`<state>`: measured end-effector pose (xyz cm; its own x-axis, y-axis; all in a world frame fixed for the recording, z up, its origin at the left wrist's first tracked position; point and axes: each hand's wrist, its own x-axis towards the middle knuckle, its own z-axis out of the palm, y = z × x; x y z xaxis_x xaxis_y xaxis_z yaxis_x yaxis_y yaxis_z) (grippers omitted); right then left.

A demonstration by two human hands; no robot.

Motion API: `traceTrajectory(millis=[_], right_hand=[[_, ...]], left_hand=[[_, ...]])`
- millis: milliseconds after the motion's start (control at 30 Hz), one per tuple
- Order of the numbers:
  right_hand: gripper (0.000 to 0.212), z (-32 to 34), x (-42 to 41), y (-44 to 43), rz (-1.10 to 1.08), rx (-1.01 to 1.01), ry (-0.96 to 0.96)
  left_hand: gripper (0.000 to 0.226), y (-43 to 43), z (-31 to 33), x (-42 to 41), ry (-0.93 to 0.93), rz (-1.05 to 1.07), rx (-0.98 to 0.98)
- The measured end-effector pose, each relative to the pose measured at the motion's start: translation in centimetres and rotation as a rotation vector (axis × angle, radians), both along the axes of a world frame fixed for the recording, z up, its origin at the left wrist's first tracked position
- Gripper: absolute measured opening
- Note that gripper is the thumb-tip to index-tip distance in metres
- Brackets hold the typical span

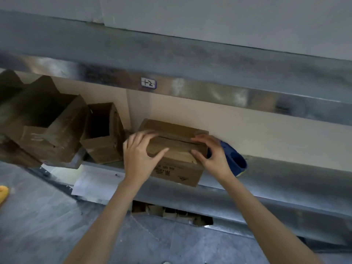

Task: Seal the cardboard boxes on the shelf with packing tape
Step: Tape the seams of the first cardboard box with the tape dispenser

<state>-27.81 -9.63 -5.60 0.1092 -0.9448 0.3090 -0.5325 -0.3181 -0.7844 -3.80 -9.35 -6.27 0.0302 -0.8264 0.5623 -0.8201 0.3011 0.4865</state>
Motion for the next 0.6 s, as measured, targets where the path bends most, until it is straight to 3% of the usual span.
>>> traceTrajectory(millis=[167, 300, 467, 600], right_hand=[[0.037, 0.7, 0.4, -0.9, 0.039, 0.118, -0.036], [0.048, 0.9, 1.8, -0.8, 0.004, 0.184, -0.059], [0.036, 0.2, 2.7, -0.9, -0.1, 0.097, 0.192], [0.046, -0.3, 3.0, -1.0, -0.13, 0.058, 0.278]], left_hand=[[0.074, -2.4, 0.2, 3.1, 0.138, -0.159, 0.236], [0.079, -2.6, -0.4, 3.1, 0.144, -0.145, 0.229], [0.077, -3.1, -1.0, 3.0, 0.064, -0.146, 0.164], [0.073, -3.3, -1.6, 3.0, 0.144, -0.21, 0.17]])
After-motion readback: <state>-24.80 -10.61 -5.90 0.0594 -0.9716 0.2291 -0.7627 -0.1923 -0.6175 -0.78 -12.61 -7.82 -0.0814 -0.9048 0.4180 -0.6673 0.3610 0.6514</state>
